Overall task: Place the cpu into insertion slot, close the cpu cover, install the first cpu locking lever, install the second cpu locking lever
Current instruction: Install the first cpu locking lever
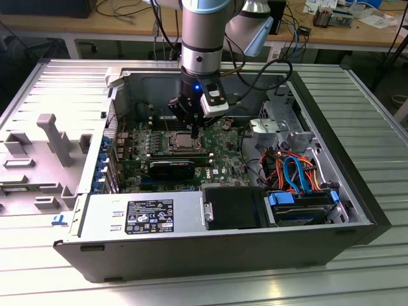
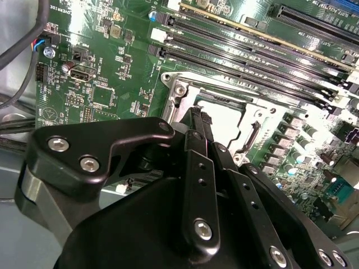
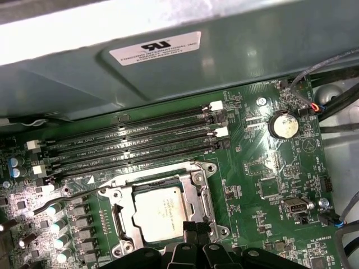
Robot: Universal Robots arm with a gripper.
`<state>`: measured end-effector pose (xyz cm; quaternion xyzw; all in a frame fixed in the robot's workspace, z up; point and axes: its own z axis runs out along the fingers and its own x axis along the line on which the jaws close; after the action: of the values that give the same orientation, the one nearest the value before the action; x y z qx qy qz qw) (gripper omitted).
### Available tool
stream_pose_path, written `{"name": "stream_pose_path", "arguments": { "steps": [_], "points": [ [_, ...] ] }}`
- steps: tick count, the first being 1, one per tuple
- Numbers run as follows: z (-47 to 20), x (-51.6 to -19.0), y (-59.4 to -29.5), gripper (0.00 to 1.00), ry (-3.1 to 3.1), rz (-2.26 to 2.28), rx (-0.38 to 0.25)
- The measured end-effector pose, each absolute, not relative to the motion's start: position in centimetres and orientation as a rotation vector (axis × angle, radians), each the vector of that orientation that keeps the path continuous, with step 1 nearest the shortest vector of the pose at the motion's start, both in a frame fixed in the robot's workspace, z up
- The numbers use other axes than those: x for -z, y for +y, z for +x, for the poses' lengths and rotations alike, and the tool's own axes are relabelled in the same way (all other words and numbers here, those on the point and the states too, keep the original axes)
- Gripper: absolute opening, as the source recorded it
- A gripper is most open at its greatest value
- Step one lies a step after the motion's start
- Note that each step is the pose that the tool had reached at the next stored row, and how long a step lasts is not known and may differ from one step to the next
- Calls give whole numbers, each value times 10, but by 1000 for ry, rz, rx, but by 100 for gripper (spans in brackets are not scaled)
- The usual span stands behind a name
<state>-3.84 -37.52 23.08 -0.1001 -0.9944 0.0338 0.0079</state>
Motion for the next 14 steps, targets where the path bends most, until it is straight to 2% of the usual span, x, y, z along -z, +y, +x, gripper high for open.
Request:
{"name": "stream_pose_path", "arguments": {
  "steps": [14],
  "points": [
    [-38, -231, -375, 11, -3111, -292, -106]
  ]
}}
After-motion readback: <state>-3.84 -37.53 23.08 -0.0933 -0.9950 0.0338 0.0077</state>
